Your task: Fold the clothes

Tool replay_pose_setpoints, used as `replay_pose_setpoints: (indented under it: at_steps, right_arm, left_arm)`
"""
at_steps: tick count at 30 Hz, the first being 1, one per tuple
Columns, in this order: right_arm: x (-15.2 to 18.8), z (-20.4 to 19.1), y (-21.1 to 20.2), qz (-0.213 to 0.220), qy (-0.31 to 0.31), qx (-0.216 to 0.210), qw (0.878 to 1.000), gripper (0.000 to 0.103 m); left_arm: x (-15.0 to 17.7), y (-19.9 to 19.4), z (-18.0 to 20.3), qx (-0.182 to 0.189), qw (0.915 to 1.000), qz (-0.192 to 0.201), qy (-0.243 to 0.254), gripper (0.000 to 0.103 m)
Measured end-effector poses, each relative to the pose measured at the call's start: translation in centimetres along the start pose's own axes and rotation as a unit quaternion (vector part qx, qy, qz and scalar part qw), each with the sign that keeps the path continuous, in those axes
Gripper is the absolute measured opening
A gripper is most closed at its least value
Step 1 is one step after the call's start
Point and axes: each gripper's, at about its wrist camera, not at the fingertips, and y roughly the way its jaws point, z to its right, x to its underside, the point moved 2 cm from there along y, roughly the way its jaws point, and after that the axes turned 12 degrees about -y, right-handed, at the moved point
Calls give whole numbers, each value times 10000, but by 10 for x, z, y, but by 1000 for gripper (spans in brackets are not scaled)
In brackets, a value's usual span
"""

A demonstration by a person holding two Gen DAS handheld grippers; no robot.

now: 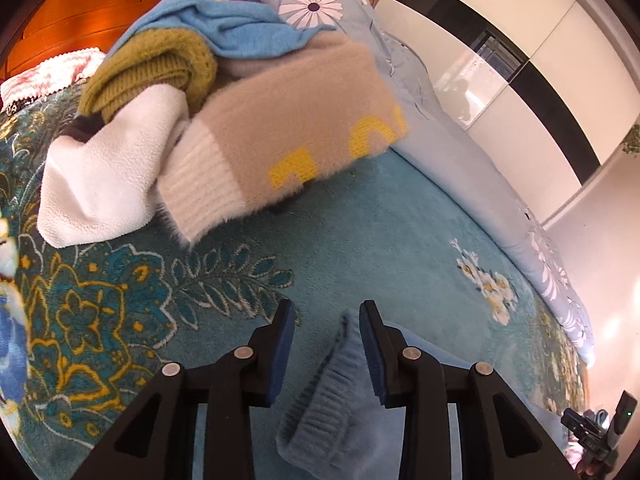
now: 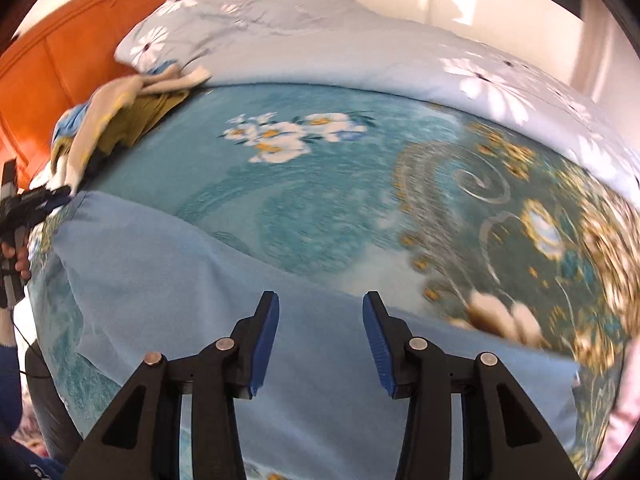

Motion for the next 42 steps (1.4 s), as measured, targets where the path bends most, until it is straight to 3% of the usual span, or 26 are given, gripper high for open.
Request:
replay_pose_setpoints:
  at_steps: [4,8,13,21,22,23,25,26,31,35,42]
  right_arm:
    - [53,66,-44,352,1450,287,9884,47]
    - [105,128,-82,681,2791,506,9565,47]
    - [120,152,-64,889,3298,368,9391,47]
    - [134,166,-43,1402,3899,-39,9101,47]
    - [134,166,-43,1461,3936,-30,9076,44]
    - [134,166,-42,1492,3962,-15,9060,34]
    - [134,166,-41,1441,3990,34,9056,14]
    - [134,167,-40,1407,4005,59,9054,9]
    - [125,166,-46,1337,3934,297,9091,7]
    - [103,155,-63,1420,3681,465,9177,7]
    - [18,74,-112,1615,2085,1139,9578,7]
  left_arm:
    - [32,-19,28,337,9991,20,239,54]
    - [76,-10,68,670,9960,-253,536,54]
    - [128,8,107,613,9898,-759,1038,54]
    - [169,25,122,220,9853,-1029,1346,54]
    - [173,28,123,167,9844,-1042,1409,54]
    - [175,30,123,97,9836,-1059,1458,54]
    - [179,35,121,-54,9818,-1097,1548,54]
    - [181,37,120,-129,9808,-1116,1593,54]
    - [181,41,115,-52,9808,-1187,1546,54]
    - [170,28,109,258,9844,-1167,1288,54]
    - [133,3,82,578,9913,-935,724,54]
